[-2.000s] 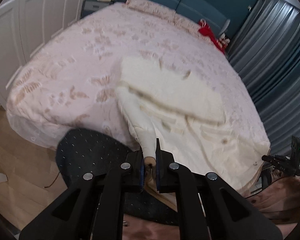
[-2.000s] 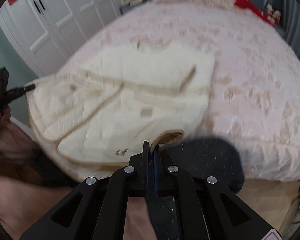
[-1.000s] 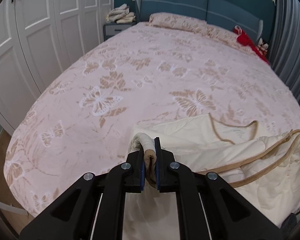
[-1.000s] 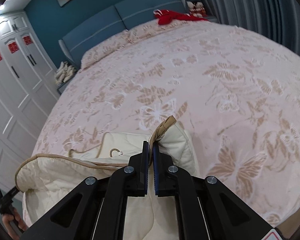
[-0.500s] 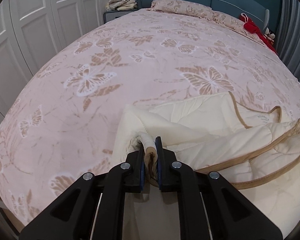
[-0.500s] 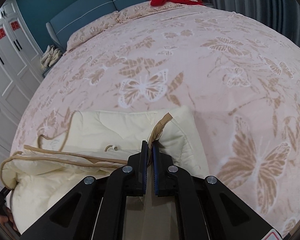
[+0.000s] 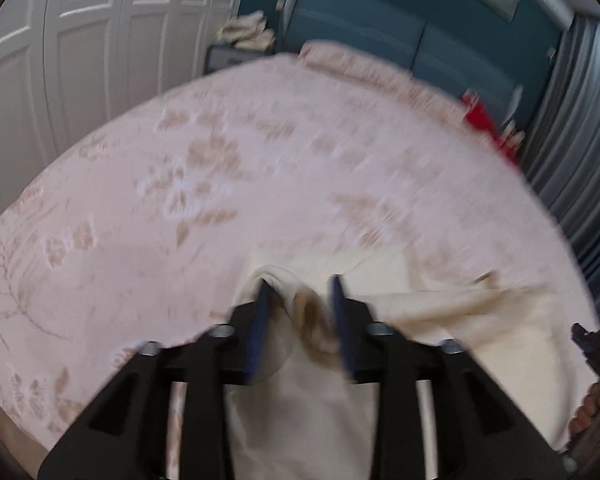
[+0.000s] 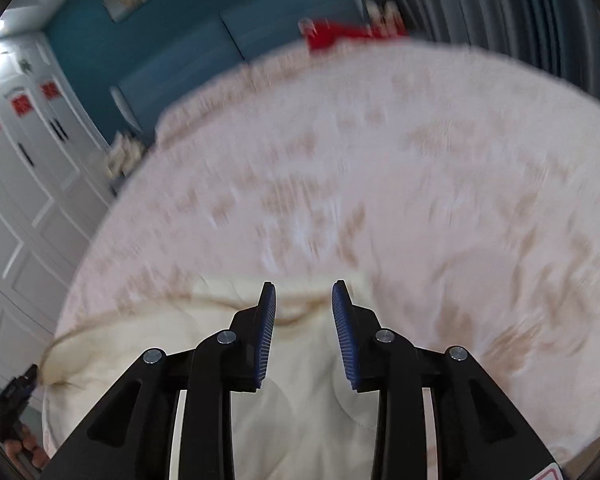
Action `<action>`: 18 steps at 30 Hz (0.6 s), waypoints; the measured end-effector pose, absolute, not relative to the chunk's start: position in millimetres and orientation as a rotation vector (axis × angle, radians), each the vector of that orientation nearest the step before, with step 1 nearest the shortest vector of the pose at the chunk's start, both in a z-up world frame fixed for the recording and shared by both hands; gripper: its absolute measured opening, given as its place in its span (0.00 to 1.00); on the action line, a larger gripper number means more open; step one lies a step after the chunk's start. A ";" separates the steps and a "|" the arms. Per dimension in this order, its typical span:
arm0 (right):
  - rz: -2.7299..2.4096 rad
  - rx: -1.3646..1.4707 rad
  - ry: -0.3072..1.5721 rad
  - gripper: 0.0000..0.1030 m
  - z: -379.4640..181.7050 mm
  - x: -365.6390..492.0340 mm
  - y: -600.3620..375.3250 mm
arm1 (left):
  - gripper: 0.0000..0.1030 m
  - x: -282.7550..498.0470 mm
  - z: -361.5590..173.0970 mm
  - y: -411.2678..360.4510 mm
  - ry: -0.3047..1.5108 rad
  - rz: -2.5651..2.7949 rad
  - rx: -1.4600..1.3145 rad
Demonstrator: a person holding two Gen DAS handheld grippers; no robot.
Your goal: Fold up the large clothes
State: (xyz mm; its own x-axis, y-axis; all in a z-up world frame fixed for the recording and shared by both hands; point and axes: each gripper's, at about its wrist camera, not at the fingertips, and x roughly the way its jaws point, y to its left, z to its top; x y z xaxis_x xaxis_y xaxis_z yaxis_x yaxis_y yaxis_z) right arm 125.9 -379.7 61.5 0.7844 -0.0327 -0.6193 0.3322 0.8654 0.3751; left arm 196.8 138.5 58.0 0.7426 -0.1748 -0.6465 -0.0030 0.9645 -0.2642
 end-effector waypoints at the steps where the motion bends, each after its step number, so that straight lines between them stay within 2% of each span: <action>1: -0.194 0.461 0.615 0.30 76.3 121.5 -372.9 | 0.61 190.0 72.2 137.6 0.679 -0.054 -0.237; 2: -0.181 0.438 0.604 0.30 84.9 120.7 -366.1 | 0.65 179.6 94.6 134.4 0.594 -0.025 -0.204; 4: -0.125 0.405 0.597 0.26 98.6 123.4 -345.2 | 0.65 171.7 118.4 126.6 0.514 -0.027 -0.186; 7: -0.017 0.379 0.635 0.19 98.4 140.0 -304.1 | 0.61 179.0 135.6 89.0 0.511 -0.112 -0.168; 11: 0.067 0.288 0.728 0.14 74.0 169.7 -242.8 | 0.39 204.4 103.1 26.5 0.660 -0.220 -0.093; 14: 0.111 0.240 0.786 0.13 55.0 184.1 -215.3 | 0.29 223.0 63.5 -5.9 0.793 -0.264 -0.078; 18: 0.114 0.201 0.854 0.13 28.2 201.0 -202.9 | 0.28 234.7 25.1 -23.9 0.851 -0.249 -0.039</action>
